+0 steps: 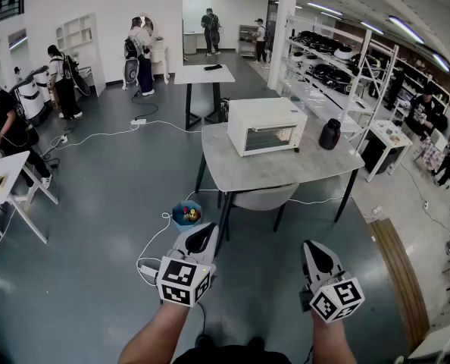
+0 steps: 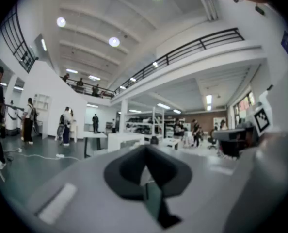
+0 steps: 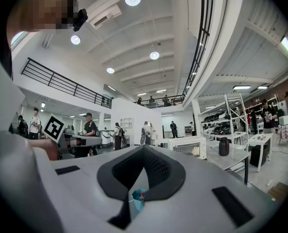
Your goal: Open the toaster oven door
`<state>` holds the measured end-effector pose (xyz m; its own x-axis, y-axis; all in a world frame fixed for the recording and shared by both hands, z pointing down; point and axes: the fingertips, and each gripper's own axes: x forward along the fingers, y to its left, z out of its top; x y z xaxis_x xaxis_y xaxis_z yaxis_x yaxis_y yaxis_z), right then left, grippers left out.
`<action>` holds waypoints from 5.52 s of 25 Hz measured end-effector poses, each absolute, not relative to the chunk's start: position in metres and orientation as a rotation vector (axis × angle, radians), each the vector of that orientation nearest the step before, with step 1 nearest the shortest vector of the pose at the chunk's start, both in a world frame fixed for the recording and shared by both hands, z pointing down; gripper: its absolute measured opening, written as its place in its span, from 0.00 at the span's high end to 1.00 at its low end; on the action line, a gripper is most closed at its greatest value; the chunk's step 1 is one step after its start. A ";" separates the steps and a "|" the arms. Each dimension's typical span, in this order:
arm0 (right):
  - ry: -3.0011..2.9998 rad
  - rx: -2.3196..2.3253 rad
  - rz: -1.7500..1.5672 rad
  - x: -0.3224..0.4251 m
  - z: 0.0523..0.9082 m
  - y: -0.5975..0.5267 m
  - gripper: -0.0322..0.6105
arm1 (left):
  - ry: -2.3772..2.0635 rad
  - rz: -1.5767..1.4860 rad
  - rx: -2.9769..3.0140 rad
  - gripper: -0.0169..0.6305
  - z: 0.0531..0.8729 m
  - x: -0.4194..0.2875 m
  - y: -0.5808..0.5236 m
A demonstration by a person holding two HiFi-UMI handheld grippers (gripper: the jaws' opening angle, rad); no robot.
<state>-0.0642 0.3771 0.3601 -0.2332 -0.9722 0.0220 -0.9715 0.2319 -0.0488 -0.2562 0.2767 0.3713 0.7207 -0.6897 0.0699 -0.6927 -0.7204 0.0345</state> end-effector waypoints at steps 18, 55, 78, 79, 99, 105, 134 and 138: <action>2.478 -2.033 -0.308 -0.087 0.435 0.348 0.96 | -0.976 0.133 2.829 0.96 0.413 -0.258 0.238; 2.595 -1.905 -0.529 0.033 0.466 0.118 0.96 | -1.008 0.108 2.873 0.96 0.409 -0.106 0.007; 2.461 -1.909 -0.574 0.051 0.462 -0.019 0.96 | -0.828 0.246 2.935 0.96 0.416 -0.077 -0.118; 2.468 -1.898 -0.579 0.054 0.466 -0.027 0.96 | -0.833 0.252 2.934 0.96 0.418 -0.073 -0.123; 2.800 -1.581 -0.602 0.158 0.479 -0.191 0.96 | -1.007 0.385 2.848 0.96 0.428 0.064 -0.259; 2.941 -1.511 -0.581 0.180 0.489 -0.218 0.96 | -1.069 0.406 2.792 0.96 0.441 0.084 -0.282; 3.498 -1.660 -0.167 0.160 0.514 -0.303 0.65 | -0.617 0.814 2.998 0.75 0.490 0.102 -0.301; 3.597 -1.592 -0.122 0.163 0.522 -0.307 0.64 | -0.597 0.922 2.990 0.75 0.501 0.110 -0.307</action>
<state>0.1634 -0.3071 0.5218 -0.4227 -0.6067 0.6732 -0.6508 0.7202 0.2404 0.1101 -0.3070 0.5006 0.7624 -0.3644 0.5348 -0.3393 -0.9288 -0.1491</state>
